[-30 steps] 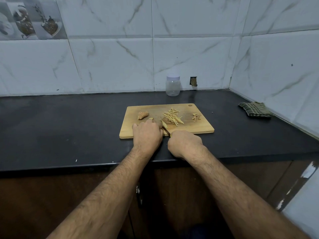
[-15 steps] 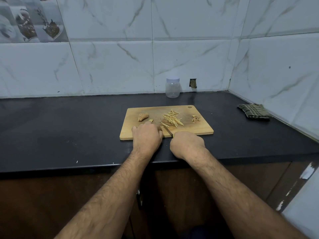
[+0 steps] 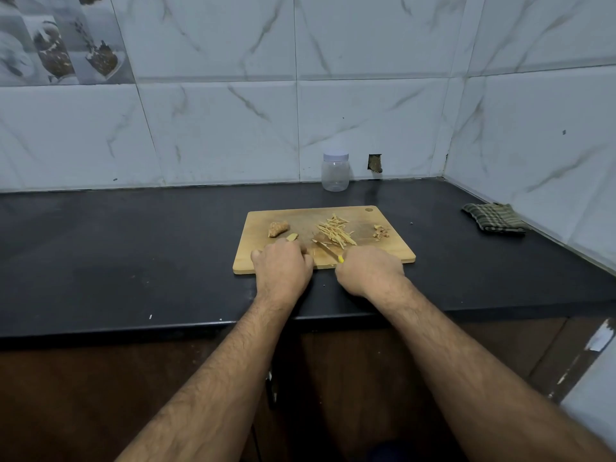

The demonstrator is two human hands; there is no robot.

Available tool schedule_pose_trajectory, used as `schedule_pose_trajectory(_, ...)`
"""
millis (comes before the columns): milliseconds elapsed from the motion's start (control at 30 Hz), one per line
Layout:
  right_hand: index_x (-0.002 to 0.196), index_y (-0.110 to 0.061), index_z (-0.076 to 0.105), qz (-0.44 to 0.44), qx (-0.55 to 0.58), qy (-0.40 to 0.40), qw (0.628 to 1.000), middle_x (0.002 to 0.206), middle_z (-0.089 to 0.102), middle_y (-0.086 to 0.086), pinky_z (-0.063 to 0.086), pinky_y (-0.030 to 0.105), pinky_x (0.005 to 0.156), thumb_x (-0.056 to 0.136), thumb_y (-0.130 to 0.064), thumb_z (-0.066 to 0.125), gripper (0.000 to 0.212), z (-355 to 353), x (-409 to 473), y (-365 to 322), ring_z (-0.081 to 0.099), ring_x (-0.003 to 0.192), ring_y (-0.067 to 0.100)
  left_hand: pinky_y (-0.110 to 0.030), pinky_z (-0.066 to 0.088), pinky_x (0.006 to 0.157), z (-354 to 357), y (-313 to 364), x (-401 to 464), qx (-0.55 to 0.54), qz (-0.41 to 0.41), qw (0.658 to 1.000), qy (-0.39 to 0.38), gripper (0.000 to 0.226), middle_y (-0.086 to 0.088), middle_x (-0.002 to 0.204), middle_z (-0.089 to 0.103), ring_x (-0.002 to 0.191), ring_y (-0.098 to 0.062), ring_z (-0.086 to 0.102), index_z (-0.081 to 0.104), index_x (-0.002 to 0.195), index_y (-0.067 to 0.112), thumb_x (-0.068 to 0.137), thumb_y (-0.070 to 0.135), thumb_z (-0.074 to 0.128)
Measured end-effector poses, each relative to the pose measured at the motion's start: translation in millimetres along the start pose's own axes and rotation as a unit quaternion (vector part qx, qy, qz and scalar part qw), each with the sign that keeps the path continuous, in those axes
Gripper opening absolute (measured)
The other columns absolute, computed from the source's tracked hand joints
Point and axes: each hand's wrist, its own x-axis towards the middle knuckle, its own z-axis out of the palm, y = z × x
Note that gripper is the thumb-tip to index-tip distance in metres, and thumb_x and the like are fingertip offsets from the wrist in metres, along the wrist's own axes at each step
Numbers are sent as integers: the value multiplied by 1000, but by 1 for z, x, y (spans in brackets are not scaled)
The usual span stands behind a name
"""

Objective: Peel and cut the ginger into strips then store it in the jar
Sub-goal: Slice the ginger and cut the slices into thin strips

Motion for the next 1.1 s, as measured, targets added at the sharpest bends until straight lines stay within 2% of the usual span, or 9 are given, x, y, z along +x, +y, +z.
schedule_pose_trajectory(200, 114, -14, 64, 26, 12, 26, 999, 116, 65, 6, 42, 33, 71, 97, -19, 43, 27, -5, 12, 9, 51, 87, 23, -39, 34, 83, 0, 0, 0, -13, -7, 1000, 2, 28, 6, 93, 70, 87, -20, 62, 74, 99, 26, 91, 28, 47)
schedule_pose_trajectory(300, 112, -16, 64, 0, 28, 34, 999, 113, 65, 5, 41, 33, 70, 96, -25, 42, 28, -2, 9, 5, 53, 87, 23, -38, 30, 82, 0, -1, 0, -33, -24, 999, 7, 27, 6, 92, 71, 88, -20, 62, 74, 98, 26, 91, 26, 48)
schedule_pose_trajectory(467, 109, -19, 64, -38, 16, 2, 999, 105, 64, 0, 41, 32, 71, 97, -36, 44, 28, 8, -3, 2, 56, 89, 21, -38, 29, 81, -2, -1, 0, -45, -40, 998, 12, 25, 5, 92, 72, 91, -21, 62, 74, 99, 26, 92, 25, 50)
schedule_pose_trajectory(567, 108, -20, 64, -21, 20, -2, 1000, 97, 60, -1, 41, 32, 69, 97, -35, 44, 28, 9, -5, 8, 56, 88, 21, -38, 29, 82, -1, -1, 0, -49, -41, 998, 14, 24, 5, 92, 72, 91, -21, 63, 74, 98, 26, 91, 25, 51)
schedule_pose_trajectory(667, 111, -19, 64, 11, 12, 16, 1000, 103, 63, 1, 41, 32, 68, 97, -28, 43, 27, 4, -2, 15, 54, 86, 22, -37, 30, 82, -1, -2, 1, -51, -43, 998, 14, 24, 7, 91, 71, 90, -19, 62, 74, 98, 26, 91, 25, 51)
schedule_pose_trajectory(833, 113, -18, 64, -4, 22, 24, 999, 103, 63, 1, 42, 32, 67, 97, -30, 43, 29, 4, 1, 12, 56, 87, 23, -37, 42, 90, -3, -6, 2, -96, -75, 992, 32, 25, 6, 105, 72, 98, -20, 64, 72, 113, 26, 95, 25, 55)
schedule_pose_trajectory(933, 113, -17, 63, -6, 15, 13, 1000, 103, 63, 2, 43, 32, 67, 97, -28, 44, 27, 5, 3, 9, 56, 87, 22, -33, 50, 86, -7, -15, 11, -136, -95, 985, 43, 33, 4, 111, 72, 99, -22, 64, 70, 121, 27, 95, 18, 54)
schedule_pose_trajectory(1033, 101, -17, 60, 7, 19, 31, 999, 89, 56, 1, 42, 31, 65, 97, -21, 44, 17, 3, 8, 7, 54, 81, 22, -31, 49, 87, -7, -20, 28, -139, -87, 986, 8, 37, 5, 120, 70, 108, -23, 62, 66, 128, 31, 97, 18, 52)
schedule_pose_trajectory(1100, 96, -17, 57, 6, 31, 35, 999, 82, 52, 0, 42, 31, 66, 97, -19, 44, 13, 2, 11, 3, 53, 80, 22, -32, 51, 88, -4, -19, 38, -97, -59, 993, -22, 33, 2, 122, 69, 110, -24, 62, 67, 128, 27, 97, 23, 54)
